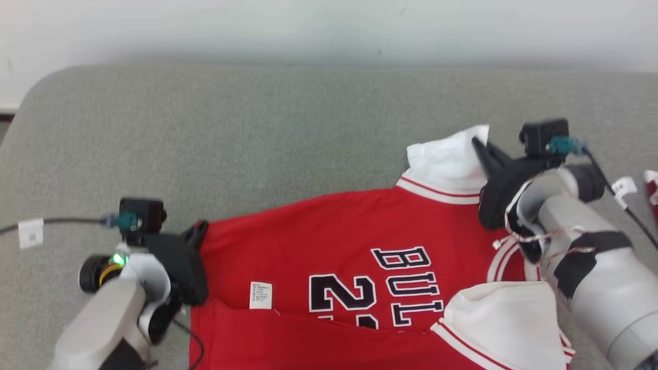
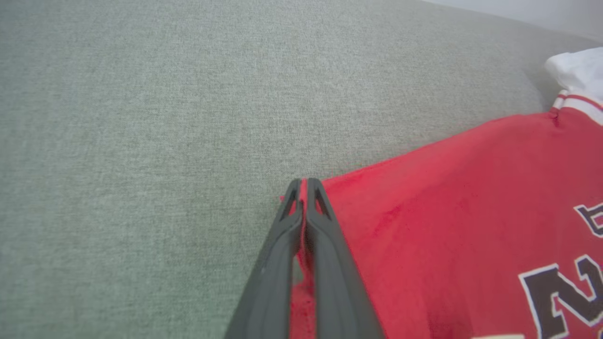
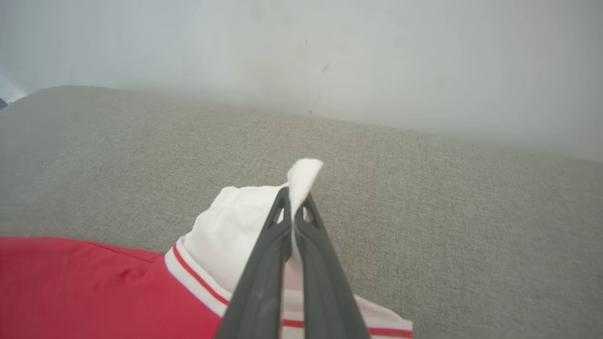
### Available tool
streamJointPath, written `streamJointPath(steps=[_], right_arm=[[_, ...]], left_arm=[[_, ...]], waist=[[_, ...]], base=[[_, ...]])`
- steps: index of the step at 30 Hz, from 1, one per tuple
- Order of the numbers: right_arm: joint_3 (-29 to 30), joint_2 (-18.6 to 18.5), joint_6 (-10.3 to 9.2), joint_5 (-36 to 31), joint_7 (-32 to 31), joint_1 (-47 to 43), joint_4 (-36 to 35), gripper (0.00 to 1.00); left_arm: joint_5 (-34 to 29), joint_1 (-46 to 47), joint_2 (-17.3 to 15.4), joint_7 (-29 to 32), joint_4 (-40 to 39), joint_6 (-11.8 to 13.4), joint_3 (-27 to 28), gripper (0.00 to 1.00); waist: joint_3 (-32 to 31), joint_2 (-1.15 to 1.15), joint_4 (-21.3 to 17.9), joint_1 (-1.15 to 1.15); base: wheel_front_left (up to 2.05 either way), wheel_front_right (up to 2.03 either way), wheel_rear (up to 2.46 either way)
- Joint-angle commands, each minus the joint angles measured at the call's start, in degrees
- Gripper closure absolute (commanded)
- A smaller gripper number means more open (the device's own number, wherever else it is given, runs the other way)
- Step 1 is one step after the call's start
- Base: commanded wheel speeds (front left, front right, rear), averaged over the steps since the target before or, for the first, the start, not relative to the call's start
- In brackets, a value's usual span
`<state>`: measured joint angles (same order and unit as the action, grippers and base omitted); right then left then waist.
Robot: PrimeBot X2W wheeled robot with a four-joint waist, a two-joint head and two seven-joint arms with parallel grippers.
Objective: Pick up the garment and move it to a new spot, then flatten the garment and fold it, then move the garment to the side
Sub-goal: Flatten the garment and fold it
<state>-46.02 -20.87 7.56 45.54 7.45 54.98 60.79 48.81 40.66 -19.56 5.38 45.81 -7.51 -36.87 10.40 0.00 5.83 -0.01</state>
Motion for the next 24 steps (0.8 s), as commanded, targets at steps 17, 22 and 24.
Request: streamJointPath(steps=[17, 22, 24], right_arm=[[0.1, -3.8, -0.15, 10.1, 6.8, -16.9, -12.3, 1.00], [1.6, -5.0, -0.15, 11.2, 7.4, -22.2, -16.1, 1.00], [2.6, -5.1, -0.15, 11.8, 7.6, -24.1, -17.4, 1.00]], left_arm=[[4.0, -14.9, -1.5, -13.2, 4.2, 0.1, -2.0, 1.00], [4.9, -17.4, -0.8, -16.6, 6.0, 0.1, -2.4, 1.00], [5.3, -18.0, -0.5, -17.6, 6.5, 0.1, -2.5, 1.00]], waist=[[-9.8, 0.00, -6.3, 0.01], [-10.3, 0.00, -7.2, 0.01], [-10.3, 0.00, -7.5, 0.01]], base=[[0.00, 0.00, 0.00], [0.00, 0.00, 0.00], [0.00, 0.00, 0.00]])
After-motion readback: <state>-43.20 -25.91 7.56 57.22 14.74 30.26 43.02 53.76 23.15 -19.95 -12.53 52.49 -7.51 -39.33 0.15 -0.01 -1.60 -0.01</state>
